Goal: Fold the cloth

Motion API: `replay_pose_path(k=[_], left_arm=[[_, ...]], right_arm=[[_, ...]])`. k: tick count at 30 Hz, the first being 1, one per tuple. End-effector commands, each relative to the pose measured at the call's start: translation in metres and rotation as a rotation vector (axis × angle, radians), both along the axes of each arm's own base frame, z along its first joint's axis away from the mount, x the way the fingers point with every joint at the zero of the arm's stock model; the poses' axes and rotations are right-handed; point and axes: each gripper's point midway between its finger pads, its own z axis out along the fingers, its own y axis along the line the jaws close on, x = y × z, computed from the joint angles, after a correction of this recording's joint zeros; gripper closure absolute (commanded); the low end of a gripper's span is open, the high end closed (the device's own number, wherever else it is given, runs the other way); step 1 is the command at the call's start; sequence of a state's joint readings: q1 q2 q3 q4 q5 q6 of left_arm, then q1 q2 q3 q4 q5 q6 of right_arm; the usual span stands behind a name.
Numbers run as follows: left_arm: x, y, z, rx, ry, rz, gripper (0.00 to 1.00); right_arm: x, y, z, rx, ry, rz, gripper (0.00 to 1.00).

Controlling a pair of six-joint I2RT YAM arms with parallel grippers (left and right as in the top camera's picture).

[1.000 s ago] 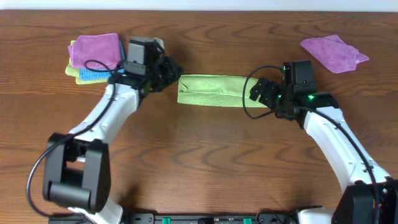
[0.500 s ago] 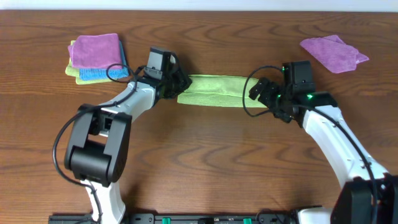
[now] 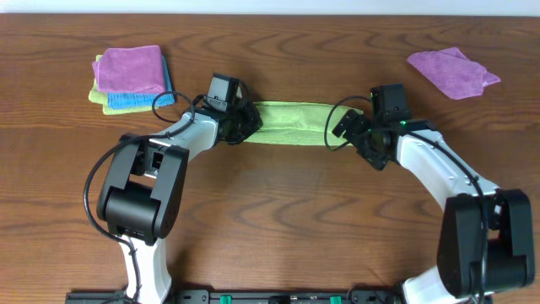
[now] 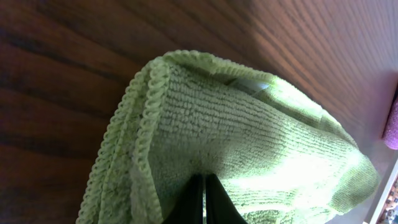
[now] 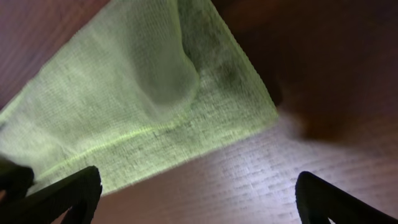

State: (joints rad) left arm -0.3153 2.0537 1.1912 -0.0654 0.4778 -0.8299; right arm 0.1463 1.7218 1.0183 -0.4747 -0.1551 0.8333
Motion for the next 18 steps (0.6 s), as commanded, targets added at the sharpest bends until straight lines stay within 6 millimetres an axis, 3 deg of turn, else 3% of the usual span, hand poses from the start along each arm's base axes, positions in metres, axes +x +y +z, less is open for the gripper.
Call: replay_pose_path(k=[1, 10, 12, 15, 18], left_arm=[[0.004, 0.002, -0.005, 0.031, -0.004, -0.01, 0.95], [0.003, 0.003, -0.006, 0.034, -0.002, -0.011, 0.94], [0.002, 0.003, -0.006, 0.035, 0.002, -0.012, 0.94], [0.001, 0.003, -0.007, 0.038, 0.004, -0.014, 0.94], [0.001, 0.003, -0.007, 0.037, 0.004, -0.014, 0.94]], right_arm=[[0.009, -0.006, -0.005, -0.024, -0.009, -0.035, 0.01], [0.017, -0.015, -0.03, -0.037, 0.01, -0.067, 0.04], [0.02, -0.018, -0.031, -0.04, 0.005, -0.075, 0.12], [0.026, -0.02, -0.031, -0.038, -0.018, -0.082, 0.36], [0.031, -0.02, -0.03, -0.035, -0.038, -0.082, 0.41]])
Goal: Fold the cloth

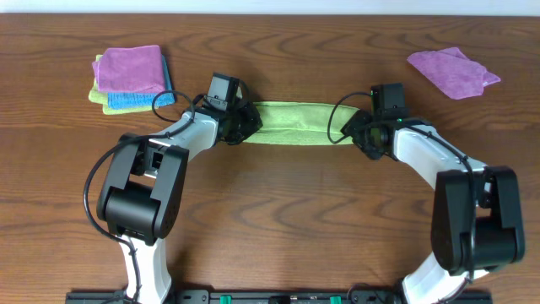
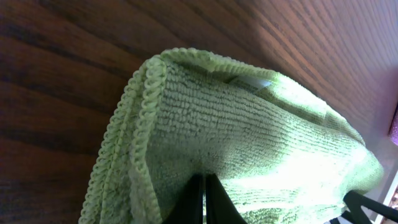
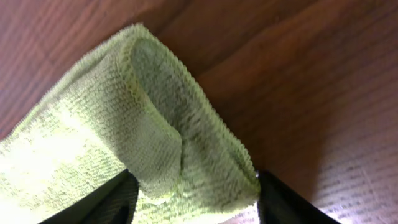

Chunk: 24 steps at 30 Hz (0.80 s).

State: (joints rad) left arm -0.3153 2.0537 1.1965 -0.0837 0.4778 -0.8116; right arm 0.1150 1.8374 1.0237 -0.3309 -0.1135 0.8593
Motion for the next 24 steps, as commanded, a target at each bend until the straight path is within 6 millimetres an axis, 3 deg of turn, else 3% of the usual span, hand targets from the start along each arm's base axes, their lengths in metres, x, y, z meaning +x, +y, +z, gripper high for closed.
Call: replay_pose_path(k=[1, 5, 8, 14, 24], left_arm=[[0.003, 0.003, -0.006, 0.027, 0.002, 0.0, 0.94], [0.003, 0.003, -0.006, 0.027, 0.002, 0.0, 0.95], [0.003, 0.003, -0.006, 0.028, 0.003, 0.0, 0.94], [0.002, 0.005, -0.007, 0.033, 0.005, -0.004, 0.94], [0.004, 0.02, -0.01, 0.047, 0.015, 0.009, 0.94]], right_arm=[[0.004, -0.004, -0.002, -0.011, -0.006, -0.011, 0.45], [0.007, -0.004, -0.001, -0.01, -0.02, -0.01, 0.6], [0.016, -0.002, 0.004, -0.004, -0.062, -0.009, 0.78], [0.031, 0.01, 0.013, 0.005, -0.138, 0.024, 0.97], [0.035, 0.054, 0.028, 0.087, -0.208, 0.148, 0.99]])
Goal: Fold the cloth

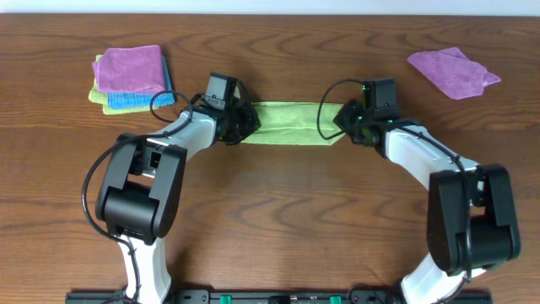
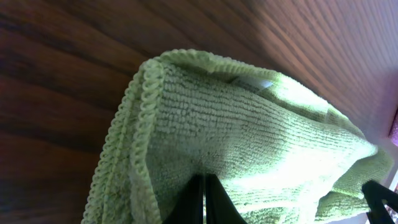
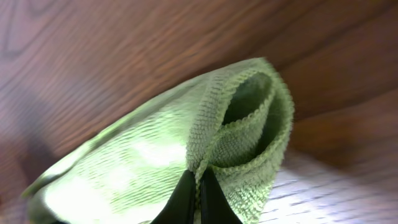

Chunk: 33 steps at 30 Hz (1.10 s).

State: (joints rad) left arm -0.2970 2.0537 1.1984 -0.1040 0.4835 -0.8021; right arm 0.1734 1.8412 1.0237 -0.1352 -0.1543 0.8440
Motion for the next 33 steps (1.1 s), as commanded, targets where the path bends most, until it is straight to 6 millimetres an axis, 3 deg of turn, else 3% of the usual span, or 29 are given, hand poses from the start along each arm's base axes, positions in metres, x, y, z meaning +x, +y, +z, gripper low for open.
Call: replay_pose_path(k=[1, 7, 13, 20, 25, 33], left_arm=[[0.002, 0.013, -0.01, 0.05, 0.006, -0.007, 0.94], [0.0, 0.018, -0.013, 0.078, 0.012, -0.013, 0.94], [0.0, 0.018, -0.013, 0.078, 0.011, -0.013, 0.94], [0.001, 0.018, -0.012, 0.075, 0.008, -0.014, 0.94], [-0.002, 0.012, -0.008, 0.038, 0.013, -0.035, 0.94], [0.01, 0.02, 0.023, 0.015, -0.069, -0.049, 0.94]], right_arm=[[0.003, 0.023, 0.01, 0.038, -0.037, 0.07, 0.99], [0.005, 0.061, 0.047, 0.101, -0.145, 0.166, 0.99], [-0.002, 0.104, 0.073, 0.167, -0.218, 0.262, 0.99], [-0.016, 0.137, 0.077, 0.19, -0.224, 0.33, 0.99], [-0.021, 0.151, 0.08, 0.197, -0.234, 0.361, 0.99], [-0.02, 0.154, 0.085, 0.201, -0.245, 0.37, 0.99]])
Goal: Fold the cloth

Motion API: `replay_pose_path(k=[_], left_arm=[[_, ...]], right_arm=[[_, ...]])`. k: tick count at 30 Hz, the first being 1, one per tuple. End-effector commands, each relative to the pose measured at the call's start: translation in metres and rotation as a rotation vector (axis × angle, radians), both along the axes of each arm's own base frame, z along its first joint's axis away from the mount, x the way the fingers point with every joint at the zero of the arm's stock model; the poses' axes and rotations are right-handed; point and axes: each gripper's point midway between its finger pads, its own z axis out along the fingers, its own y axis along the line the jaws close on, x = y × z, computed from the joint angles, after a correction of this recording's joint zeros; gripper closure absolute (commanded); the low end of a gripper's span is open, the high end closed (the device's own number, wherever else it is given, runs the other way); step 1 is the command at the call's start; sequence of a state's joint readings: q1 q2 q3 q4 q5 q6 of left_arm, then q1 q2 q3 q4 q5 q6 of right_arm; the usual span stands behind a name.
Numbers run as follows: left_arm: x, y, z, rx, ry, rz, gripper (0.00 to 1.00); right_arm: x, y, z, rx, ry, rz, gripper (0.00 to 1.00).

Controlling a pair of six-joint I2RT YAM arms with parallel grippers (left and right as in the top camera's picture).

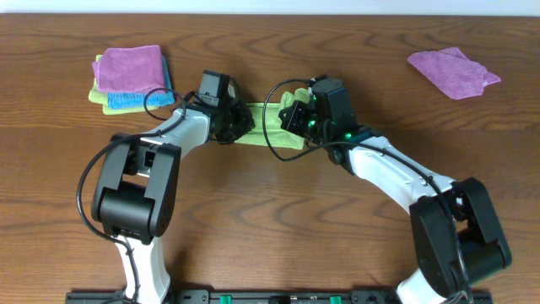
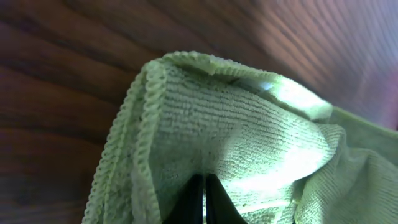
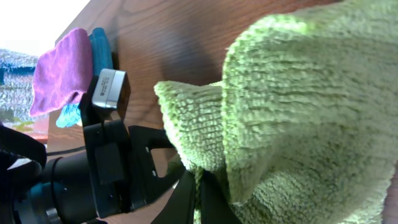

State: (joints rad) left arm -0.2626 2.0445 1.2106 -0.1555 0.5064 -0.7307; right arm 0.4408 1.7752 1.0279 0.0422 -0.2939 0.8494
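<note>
The green cloth (image 1: 270,135) lies folded short at mid table, bunched between both arms. My left gripper (image 1: 232,127) is shut on its left end; in the left wrist view the closed fingers (image 2: 203,199) pinch the looped cloth edge (image 2: 205,118). My right gripper (image 1: 294,118) is shut on the other end, held over the cloth close to the left gripper. In the right wrist view green cloth (image 3: 298,106) fills the frame, pinched at my right gripper (image 3: 200,186), with the left gripper (image 3: 106,155) right beside it.
A stack of folded cloths (image 1: 129,78), pink on blue on green, lies at the back left. A crumpled pink cloth (image 1: 453,72) lies at the back right. Brown wooden table (image 1: 278,228) all round.
My right gripper has moved left with the cloth's right end, from the cloth's right side to just beside the left gripper. The cloth is now doubled over and much shorter. The left gripper stayed.
The cloth lay as a long strip, my left gripper shut on its left end, my right gripper open by the right end. The right gripper then stood around that end, then shut on it. Now that end is over by the left end.
</note>
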Motion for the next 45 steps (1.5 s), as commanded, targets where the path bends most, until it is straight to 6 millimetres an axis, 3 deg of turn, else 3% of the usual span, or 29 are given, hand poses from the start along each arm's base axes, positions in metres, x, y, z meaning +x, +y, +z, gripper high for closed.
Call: replay_pose_path(k=[1, 8, 15, 24, 33, 38, 45], left_arm=[[0.012, 0.009, 0.025, 0.0, -0.081, -0.017, 0.94], [0.021, 0.025, 0.065, -0.009, -0.17, 0.0, 0.94], [0.025, 0.05, 0.088, 0.01, -0.214, 0.023, 0.94], [0.018, 0.067, 0.099, 0.031, -0.21, 0.031, 0.94], [0.013, 0.071, 0.102, 0.044, -0.203, 0.031, 0.94], [0.017, 0.089, 0.109, 0.047, -0.216, 0.074, 0.94], [0.022, 0.127, 0.116, 0.056, -0.225, 0.159, 0.95]], right_arm=[[0.003, 0.01, 0.022, 0.029, -0.045, 0.018, 0.99], [0.007, 0.017, 0.035, 0.029, -0.087, 0.047, 0.99], [0.004, 0.027, 0.039, 0.016, -0.109, 0.074, 0.99], [0.003, 0.031, 0.031, -0.021, -0.111, 0.085, 0.99], [0.015, 0.06, 0.024, -0.085, -0.072, 0.179, 0.99], [0.015, 0.074, 0.009, -0.095, -0.038, 0.211, 0.99], [0.0, 0.095, -0.008, -0.107, -0.01, 0.264, 0.99]])
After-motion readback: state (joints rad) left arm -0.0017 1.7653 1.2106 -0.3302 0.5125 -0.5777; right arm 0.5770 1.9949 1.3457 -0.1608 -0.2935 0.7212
